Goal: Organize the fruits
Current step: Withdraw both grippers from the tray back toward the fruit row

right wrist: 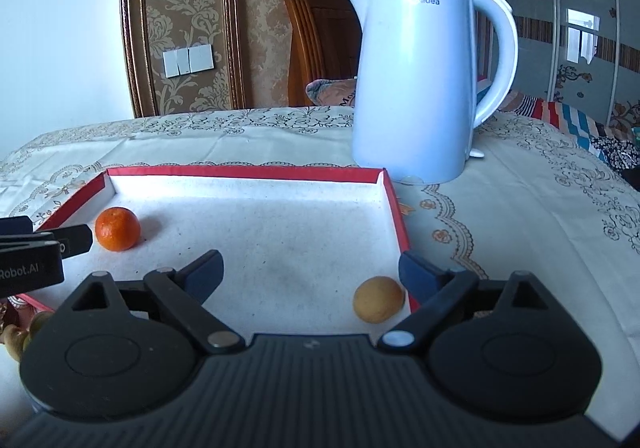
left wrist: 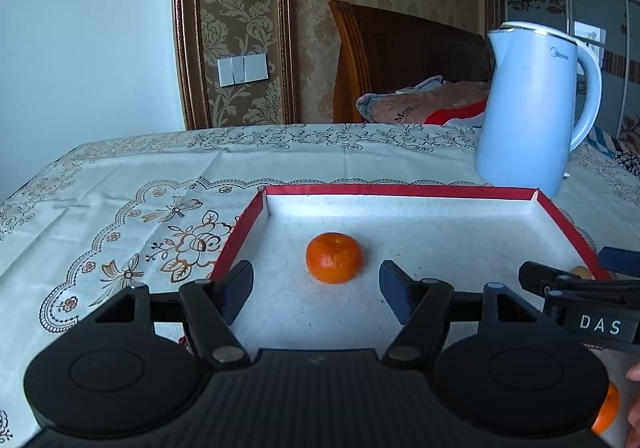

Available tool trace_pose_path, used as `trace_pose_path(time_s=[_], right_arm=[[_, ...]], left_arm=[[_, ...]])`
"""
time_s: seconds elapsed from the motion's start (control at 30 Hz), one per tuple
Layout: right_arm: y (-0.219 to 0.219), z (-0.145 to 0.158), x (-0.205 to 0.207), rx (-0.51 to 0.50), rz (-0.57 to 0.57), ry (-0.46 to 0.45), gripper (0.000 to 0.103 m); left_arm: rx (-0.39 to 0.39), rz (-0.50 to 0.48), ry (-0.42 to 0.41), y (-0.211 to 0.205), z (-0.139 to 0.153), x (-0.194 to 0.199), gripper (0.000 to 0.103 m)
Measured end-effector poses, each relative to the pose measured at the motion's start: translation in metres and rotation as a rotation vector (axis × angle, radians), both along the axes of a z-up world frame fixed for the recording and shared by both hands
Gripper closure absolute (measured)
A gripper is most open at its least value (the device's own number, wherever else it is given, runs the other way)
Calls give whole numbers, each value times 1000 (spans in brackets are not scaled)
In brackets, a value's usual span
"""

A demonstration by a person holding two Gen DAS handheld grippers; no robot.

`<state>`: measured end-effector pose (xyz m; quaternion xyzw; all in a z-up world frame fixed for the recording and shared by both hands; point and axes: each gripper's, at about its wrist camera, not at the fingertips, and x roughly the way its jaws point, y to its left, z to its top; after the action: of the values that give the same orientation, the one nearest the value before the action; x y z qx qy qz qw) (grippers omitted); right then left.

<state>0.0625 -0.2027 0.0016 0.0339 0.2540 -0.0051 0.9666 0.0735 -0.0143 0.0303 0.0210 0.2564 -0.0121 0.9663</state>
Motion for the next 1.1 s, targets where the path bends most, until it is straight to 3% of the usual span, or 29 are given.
trace_pose_path(time_s=[0.63,0.8,1.1], right_arm=[[-11,-2,-43,56,-22,-57,4],[-16,-3,-57,76,-29,-69,3],[-16,-6,-65,72,-34,-63,3]], left_arm=[[0,-29,-18,7,-8,-50,33],[-10,-5,-51,15,-6,-67,25],[-45,-27,-36,26,-6,-83,25]])
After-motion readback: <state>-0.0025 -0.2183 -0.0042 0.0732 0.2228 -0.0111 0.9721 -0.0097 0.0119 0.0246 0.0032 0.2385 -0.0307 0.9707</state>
